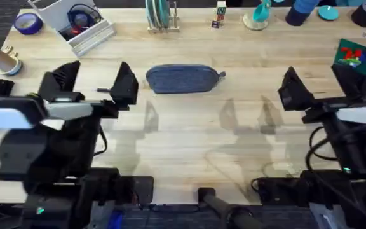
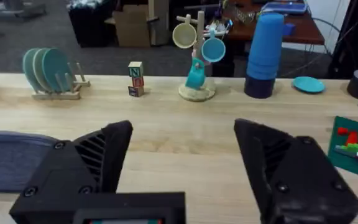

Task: Unzip the bag, pick up the pens from the table one at a time and place them inside, then zip the bag closed.

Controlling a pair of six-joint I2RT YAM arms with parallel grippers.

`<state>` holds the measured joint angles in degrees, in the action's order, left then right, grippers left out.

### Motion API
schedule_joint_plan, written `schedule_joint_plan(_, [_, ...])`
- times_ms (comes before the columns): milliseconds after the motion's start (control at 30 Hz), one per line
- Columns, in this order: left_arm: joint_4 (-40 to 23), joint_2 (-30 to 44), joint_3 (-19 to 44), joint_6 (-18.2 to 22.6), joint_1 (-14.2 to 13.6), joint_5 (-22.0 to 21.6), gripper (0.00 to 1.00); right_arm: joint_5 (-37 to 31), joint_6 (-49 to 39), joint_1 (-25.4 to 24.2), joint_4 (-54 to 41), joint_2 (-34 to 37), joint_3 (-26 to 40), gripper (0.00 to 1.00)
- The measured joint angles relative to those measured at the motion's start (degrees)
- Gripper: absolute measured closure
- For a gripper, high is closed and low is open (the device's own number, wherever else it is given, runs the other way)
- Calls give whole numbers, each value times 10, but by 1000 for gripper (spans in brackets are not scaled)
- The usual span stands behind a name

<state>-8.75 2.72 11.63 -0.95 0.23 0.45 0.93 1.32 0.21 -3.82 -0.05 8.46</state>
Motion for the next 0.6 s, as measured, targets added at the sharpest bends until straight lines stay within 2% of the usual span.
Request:
schedule_joint_plan(133, [-34, 47, 55, 0, 0, -2, 8, 0, 2, 0, -50, 5, 44, 5])
schedule_joint_plan(300, [-76, 138, 137, -1, 0, -3, 8, 2, 4, 0, -95, 47, 117, 5])
schedule_joint_plan(600, [-207, 303, 304, -2, 0, -3, 8, 2, 4, 0, -202, 205, 277, 5])
